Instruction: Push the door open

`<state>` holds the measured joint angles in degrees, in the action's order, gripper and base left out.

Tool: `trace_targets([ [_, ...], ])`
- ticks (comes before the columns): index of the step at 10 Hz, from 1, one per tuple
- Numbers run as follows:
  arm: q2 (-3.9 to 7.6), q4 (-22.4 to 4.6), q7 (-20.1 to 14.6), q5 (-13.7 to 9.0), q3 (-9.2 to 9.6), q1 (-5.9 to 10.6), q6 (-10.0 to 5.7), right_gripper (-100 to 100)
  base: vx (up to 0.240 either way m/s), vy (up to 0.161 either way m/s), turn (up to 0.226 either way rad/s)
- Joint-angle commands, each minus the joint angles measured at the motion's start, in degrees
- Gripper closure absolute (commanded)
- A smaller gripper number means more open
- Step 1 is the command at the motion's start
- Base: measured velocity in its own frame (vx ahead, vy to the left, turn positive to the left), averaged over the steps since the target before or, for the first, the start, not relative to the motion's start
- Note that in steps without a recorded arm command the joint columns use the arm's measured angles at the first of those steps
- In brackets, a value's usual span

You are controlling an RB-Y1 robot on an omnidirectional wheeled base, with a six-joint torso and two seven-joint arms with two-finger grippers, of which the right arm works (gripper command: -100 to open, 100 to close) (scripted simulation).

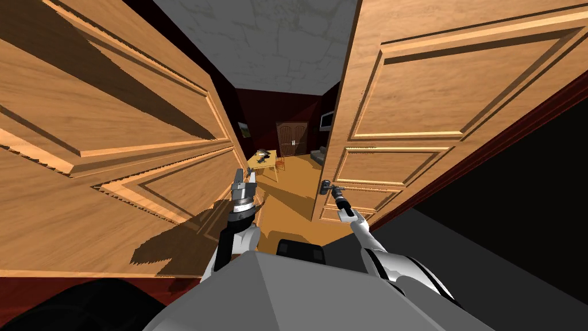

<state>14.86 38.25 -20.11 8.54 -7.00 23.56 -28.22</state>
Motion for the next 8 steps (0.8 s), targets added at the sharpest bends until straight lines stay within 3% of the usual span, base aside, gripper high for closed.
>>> trace_targets([
  [1, 0.58, -1.7, 0.4, -0.3, -0.84, 1.08, -0.91, 100, 0.091, 0.051, -0.042],
  [8, 1.11, -2.5, 3.5, -2.3, -5.1, 0.78, -0.27, 100, 0.171, 0.108, -0.055],
])
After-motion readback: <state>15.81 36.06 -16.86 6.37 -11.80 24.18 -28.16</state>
